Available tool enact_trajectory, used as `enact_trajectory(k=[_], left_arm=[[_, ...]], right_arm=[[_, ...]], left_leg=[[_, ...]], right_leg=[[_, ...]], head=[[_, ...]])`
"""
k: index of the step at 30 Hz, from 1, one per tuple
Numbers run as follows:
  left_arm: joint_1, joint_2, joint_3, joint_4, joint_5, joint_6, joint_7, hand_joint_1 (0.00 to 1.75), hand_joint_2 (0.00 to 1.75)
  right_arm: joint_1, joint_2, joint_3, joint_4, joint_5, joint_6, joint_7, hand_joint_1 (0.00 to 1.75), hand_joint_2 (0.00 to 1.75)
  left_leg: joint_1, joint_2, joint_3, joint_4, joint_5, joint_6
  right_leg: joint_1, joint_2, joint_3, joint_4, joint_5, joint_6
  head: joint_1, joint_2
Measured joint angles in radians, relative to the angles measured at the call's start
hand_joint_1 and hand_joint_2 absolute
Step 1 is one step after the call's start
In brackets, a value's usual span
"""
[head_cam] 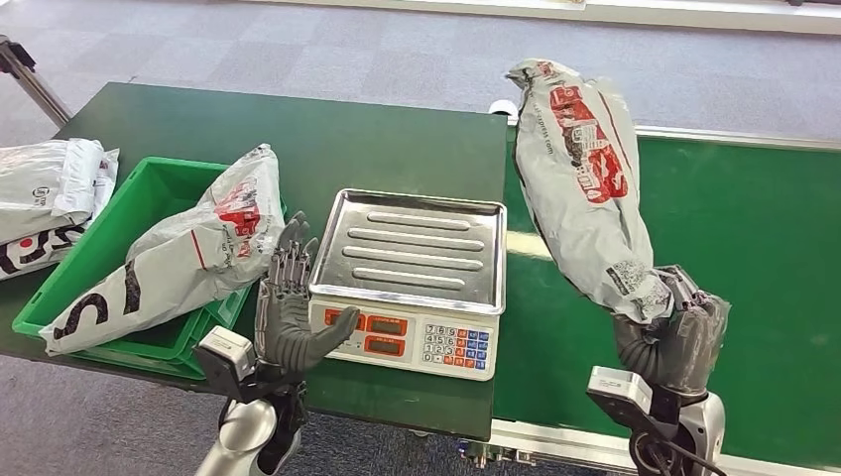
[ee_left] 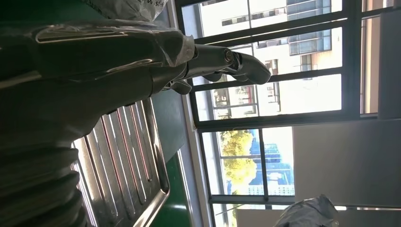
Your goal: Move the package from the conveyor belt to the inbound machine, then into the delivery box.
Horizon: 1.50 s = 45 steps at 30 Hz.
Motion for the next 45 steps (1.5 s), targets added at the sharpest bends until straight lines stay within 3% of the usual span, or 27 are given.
enact_trajectory(k=[4, 7, 15, 19, 25, 33, 45], left_arm=[[-0.001, 0.002, -0.001, 0.0, 0.001, 0.0, 0.0, 0.0, 1.75], [-0.006, 0.004, -0.001, 0.0, 0.014, -0.002, 0.0, 0.0, 1.75], [-0.017, 0.014, 0.0, 0.0, 0.037, -0.007, -0.015, 0.0, 1.75], [-0.02, 0.016, -0.001, 0.001, 0.043, -0.039, -0.015, 0.0, 1.75], [-0.04, 0.016, -0.005, 0.004, 0.052, -0.053, -0.006, 0.0, 1.75], [-0.046, 0.008, -0.011, 0.014, 0.054, -0.056, 0.001, 0.0, 1.75], [-0.047, 0.007, -0.011, 0.018, 0.054, -0.057, 0.001, 0.0, 1.75]], right_arm=[[-0.003, -0.008, 0.01, 0.003, 0.018, 0.001, 0.0, 1.75, 1.75], [-0.041, -0.033, 0.054, 0.038, 0.113, 0.005, 0.011, 1.75, 1.75], [-0.284, -0.103, 0.351, 0.348, 0.311, 0.069, 0.052, 1.75, 1.75], [-0.415, -0.094, 0.528, 0.56, 0.374, 0.179, 0.098, 1.75, 1.75], [-0.55, -0.028, 0.691, 0.82, 0.369, 0.225, 0.133, 1.75, 1.75], [-0.631, 0.039, 0.771, 0.969, 0.364, 0.245, 0.18, 1.75, 1.75], [-0.653, 0.061, 0.79, 1.015, 0.364, 0.245, 0.184, 1.75, 1.75]], left_leg=[[0.0, 0.0, 0.0, 0.0, 0.0, 0.0], [0.0, 0.001, 0.0, 0.0, 0.0, 0.0], [0.0, 0.001, 0.001, 0.0, 0.001, 0.0], [0.0, 0.0, 0.001, 0.0, 0.001, 0.0], [0.0, 0.002, 0.002, 0.0, 0.001, 0.0], [0.0, 0.009, 0.014, -0.001, 0.0, -0.001], [0.0, 0.012, 0.018, -0.001, 0.0, -0.001]], right_leg=[[0.0, 0.0, 0.0, 0.0, 0.0, 0.0], [0.0, 0.001, 0.0, 0.0, 0.0, 0.0], [0.0, 0.001, 0.001, 0.0, 0.001, 0.0], [0.0, 0.001, 0.001, 0.001, 0.001, 0.0], [0.0, 0.002, 0.001, 0.0, 0.001, 0.0], [0.001, 0.008, 0.009, 0.0, 0.001, -0.001], [0.001, 0.01, 0.013, 0.0, 0.003, -0.002]], head=[[0.0, 0.0], [0.0, 0.0], [0.0, 0.0], [0.0, 0.0], [0.0, 0.0], [0.0, 0.0], [0.0, 0.0]])
